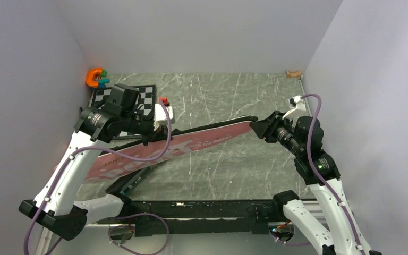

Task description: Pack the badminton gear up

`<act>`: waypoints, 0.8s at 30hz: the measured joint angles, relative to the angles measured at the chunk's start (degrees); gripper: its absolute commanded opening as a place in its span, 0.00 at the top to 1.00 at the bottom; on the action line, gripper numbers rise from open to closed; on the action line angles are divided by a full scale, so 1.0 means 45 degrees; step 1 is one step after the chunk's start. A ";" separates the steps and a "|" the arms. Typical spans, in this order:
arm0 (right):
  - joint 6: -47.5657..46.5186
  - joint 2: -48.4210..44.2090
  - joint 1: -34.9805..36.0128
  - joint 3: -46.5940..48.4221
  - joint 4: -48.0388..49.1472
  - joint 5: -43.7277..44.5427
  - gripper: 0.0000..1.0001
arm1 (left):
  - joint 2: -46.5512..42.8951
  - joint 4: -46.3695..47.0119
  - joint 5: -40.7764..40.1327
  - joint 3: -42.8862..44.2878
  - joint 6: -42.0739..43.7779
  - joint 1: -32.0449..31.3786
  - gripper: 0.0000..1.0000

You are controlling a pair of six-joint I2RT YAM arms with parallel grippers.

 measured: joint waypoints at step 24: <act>-0.4590 0.2297 0.1622 0.2977 0.2113 -0.5809 0.11 | 0.1127 -0.0427 -0.0029 0.0680 0.0816 -0.1472 1.00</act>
